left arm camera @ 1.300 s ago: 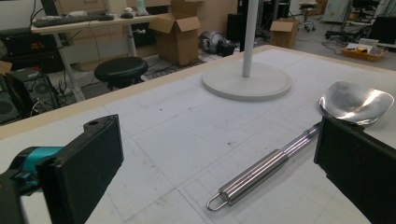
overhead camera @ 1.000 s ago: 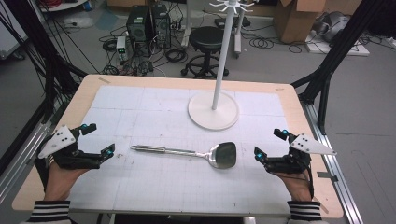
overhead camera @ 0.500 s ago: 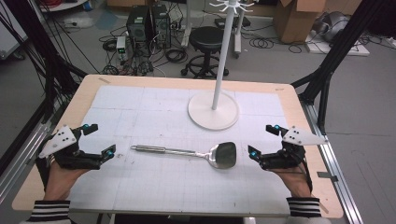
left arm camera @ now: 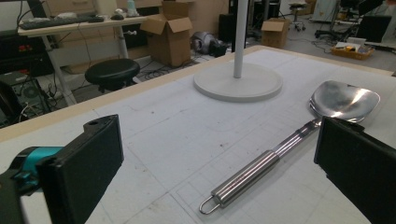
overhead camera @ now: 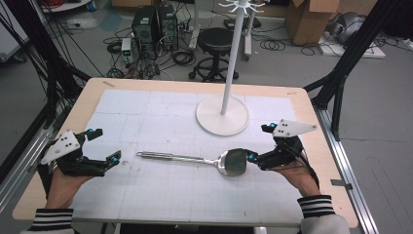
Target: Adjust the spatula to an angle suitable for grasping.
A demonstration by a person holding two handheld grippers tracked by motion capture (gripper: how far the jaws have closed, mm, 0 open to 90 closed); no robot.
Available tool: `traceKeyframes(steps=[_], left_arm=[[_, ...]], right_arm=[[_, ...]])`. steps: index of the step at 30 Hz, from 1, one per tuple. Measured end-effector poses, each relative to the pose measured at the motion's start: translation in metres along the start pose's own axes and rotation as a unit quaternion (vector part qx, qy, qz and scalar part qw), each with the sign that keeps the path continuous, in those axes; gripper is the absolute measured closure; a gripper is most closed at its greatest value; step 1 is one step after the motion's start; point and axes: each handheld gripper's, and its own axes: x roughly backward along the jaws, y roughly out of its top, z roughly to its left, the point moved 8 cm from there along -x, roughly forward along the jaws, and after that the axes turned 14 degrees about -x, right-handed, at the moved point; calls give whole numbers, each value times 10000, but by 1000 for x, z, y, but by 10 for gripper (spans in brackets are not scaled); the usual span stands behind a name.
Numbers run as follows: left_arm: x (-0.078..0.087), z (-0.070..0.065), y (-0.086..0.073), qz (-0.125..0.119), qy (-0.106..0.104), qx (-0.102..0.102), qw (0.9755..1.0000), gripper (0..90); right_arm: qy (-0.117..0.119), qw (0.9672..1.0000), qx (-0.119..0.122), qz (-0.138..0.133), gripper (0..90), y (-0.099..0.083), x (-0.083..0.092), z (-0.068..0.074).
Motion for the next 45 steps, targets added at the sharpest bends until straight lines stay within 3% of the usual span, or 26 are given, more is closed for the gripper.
traceKeyframes(steps=[6, 9, 10, 12, 14, 22, 23, 25, 27, 28, 29, 30, 32, 33, 36, 37, 38, 39, 40, 41, 42, 43, 44, 45], left_arm=[[0, 0, 1, -7, -5, -26, 10000, 18], [0, 0, 1, 1, -15, -34, 10000, 18], [-1, -1, 1, -4, -20, -27, 10000, 18], [-1, -1, 1, -6, -23, -30, 10000, 18], [0, 0, 2, -27, -19, -23, 10000, 17], [2, 1, 2, -61, -15, -3, 10000, 18], [2, 1, 3, -69, -20, 4, 10000, 17], [1, 1, 3, -73, -28, 2, 10000, 17], [1, 1, 3, -75, -41, 3, 10000, 18], [1, 1, 3, -75, -41, 3, 10000, 17], [1, 1, 3, -83, -51, -1, 10000, 18], [1, 0, 3, -83, -51, 3, 10000, 18], [1, 0, 3, -84, -53, 3, 10000, 17], [1, 0, 3, -85, -58, 3, 9999, 17], [1, 0, 3, -108, -58, 23, 9999, 18], [1, 0, 3, -107, -71, 11, 9999, 18], [1, 0, 3, -107, -71, 11, 9999, 18], [1, 0, 3, -103, -77, 6, 9999, 17], [1, -1, 3, -96, -78, -1, 9999, 17], [1, -1, 3, -96, -78, -1, 9999, 17], [1, -1, 3, -96, -76, -2, 9999, 18], [1, -1, 3, -96, -76, -2, 9999, 18], [1, -1, 3, -97, -75, -3, 9999, 18], [1, -1, 3, -97, -72, -10, 9999, 18]], right_arm=[[92, 9996, 150, 208, 0, 13, -10, 7], [176, 9985, 244, 450, 0, 18, -19, 14], [239, 9965, 419, 681, 0, 20, -27, 18], [256, 9955, 486, 776, 0, 20, -31, 21], [316, 9924, 596, 1028, 0, 22, -45, 27], [461, 9867, 761, 1363, 0, 32, -73, 38], [522, 9840, 839, 1482, 0, 33, -79, 42], [529, 9827, 850, 1559, 1, 34, -82, 44], [616, 9774, 970, 1775, 9, 33, -93, 49], [616, 9774, 970, 1775, 9, 33, -93, 49], [642, 9739, 954, 1957, 9, 31, -99, 53], [642, 9739, 954, 1957, 9, 31, -99, 53], [670, 9686, 1111, 2121, 9, 29, -110, 58], [670, 9686, 1111, 2121, 9, 29, -110, 58], [798, 9637, 1153, 2272, 9, 26, -122, 62], [798, 9581, 1175, 2488, 9, 21, -128, 64], [798, 9581, 1175, 2488, 9, 21, -128, 64], [855, 9524, 1249, 2646, 9, 17, -134, 66], [870, 9502, 1282, 2702, 14, 15, -136, 67], [870, 9502, 1282, 2702, 14, 15, -136, 67], [935, 9436, 1372, 2864, 54, 10, -142, 69], [929, 9416, 1378, 2928, 55, 8, -145, 69], [929, 9416, 1378, 2928, 55, 8, -145, 69], [954, 9374, 1451, 3019, 69, 4, -150, 70]])
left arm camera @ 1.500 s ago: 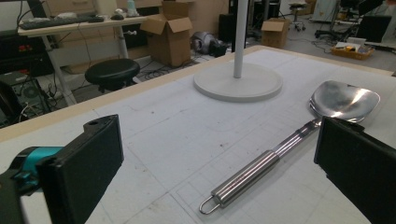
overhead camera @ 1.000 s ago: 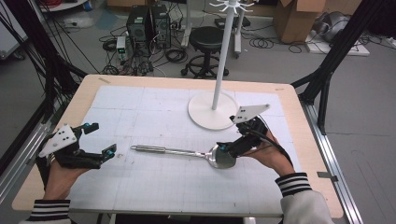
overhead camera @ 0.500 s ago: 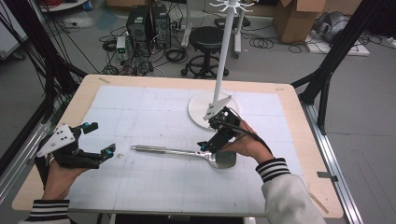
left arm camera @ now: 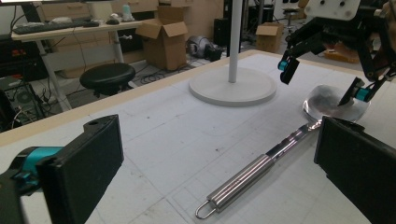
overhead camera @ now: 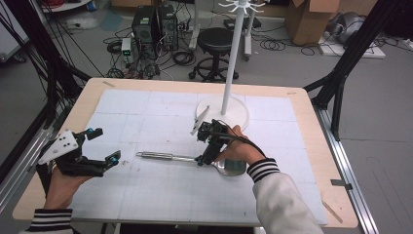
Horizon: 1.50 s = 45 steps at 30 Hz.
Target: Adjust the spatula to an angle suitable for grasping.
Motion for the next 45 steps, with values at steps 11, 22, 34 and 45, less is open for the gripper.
traceKeyframes(steps=[11, 22, 34, 45], left_arm=[[-2, -1, -1, 42, -20, -19, 10000, 18], [-2, -1, -2, 51, -27, -6, 10000, 18], [-1, 0, -1, 17, -35, 11, 10000, 18], [-1, -1, 0, -4, -58, 22, 10000, 18]], right_arm=[[1, 9981, 311, 529, 202, -2, -25, 0], [105, 9933, 504, 1033, 324, -2, -47, 6], [130, 9894, 587, 1321, 529, 2, -55, 9], [142, 9890, 420, 1409, 628, 1, -58, 8]])
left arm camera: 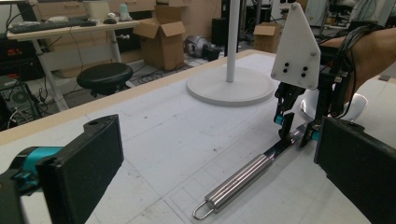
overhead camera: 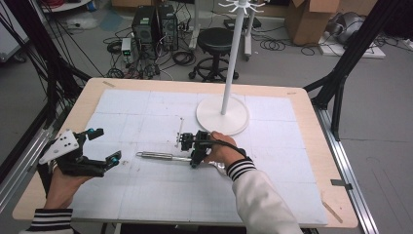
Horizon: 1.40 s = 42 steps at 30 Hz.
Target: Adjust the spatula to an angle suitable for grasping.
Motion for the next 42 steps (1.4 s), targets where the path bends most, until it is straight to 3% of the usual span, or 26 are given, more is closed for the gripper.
traceKeyframes(steps=[4, 5, 27, 42], left_arm=[[0, 0, 0, -13, -4, 9, 10000, 18], [0, 0, 0, -9, -3, 1, 10000, 18], [0, 1, -1, 10, 8, 4, 10000, 17], [1, 1, 0, 15, 25, -33, 10000, 17]], right_arm=[[-68, 10000, -32, 35, 680, 1, -2, -2], [15, 9999, -106, 5, 725, 1, -2, -2], [6, 9996, -260, 76, 745, -1, 2, -2], [-64, 9985, -531, -79, 746, -19, 33, -3]])
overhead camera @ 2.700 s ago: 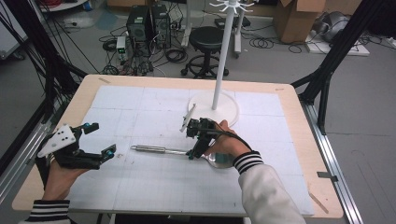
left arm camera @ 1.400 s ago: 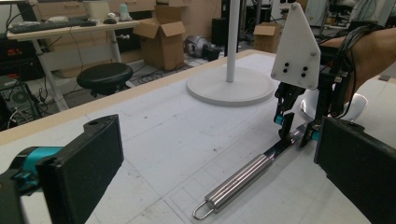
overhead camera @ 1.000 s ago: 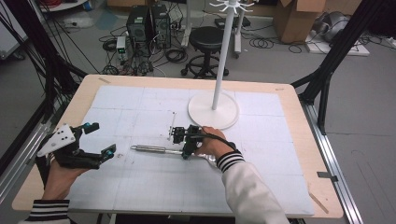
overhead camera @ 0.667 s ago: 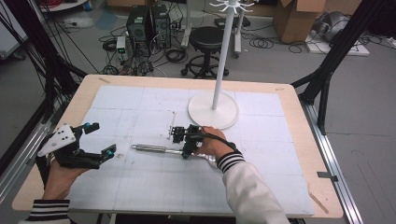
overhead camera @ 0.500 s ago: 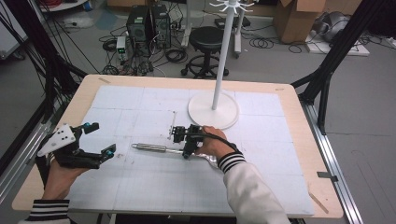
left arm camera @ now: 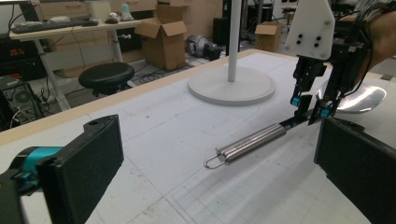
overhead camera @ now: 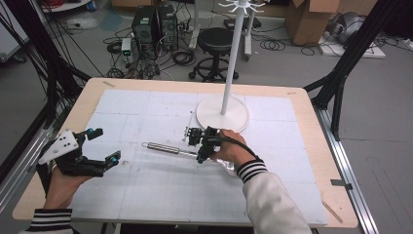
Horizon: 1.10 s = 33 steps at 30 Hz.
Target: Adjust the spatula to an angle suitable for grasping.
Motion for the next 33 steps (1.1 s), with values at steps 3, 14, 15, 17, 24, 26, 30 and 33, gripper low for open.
traceKeyframes(steps=[3, 14, 15, 17, 24, 26, 30, 33], left_arm=[[0, 0, 1, -5, 8, 1, 10000, 18], [-1, -1, 1, 22, 6, -29, 10000, 18], [-1, -2, 1, 28, 4, -34, 10000, 17], [-2, -2, 0, 39, 0, -36, 10000, 18], [-3, -3, 0, 59, -6, -49, 10000, 18], [-4, -3, 0, 72, -7, -56, 10000, 18], [-4, -4, 0, 80, -16, -60, 9999, 17], [-4, -4, 0, 89, -11, -57, 9999, 18]], right_arm=[[-24, 9999, -72, -73, 746, -4, 7, -1], [-95, 9985, -493, -214, 745, -29, 24, -9], [-94, 9983, -535, -209, 745, -32, 26, -10], [-129, 9980, -568, -234, 745, -38, 29, -12], [-163, 9971, -697, -270, 745, -56, 36, -19], [-173, 9969, -712, -272, 745, -60, 37, -19], [-205, 9965, -746, -301, 745, -67, 39, -21], [-188, 9961, -809, -291, 745, -73, 42, -22]])
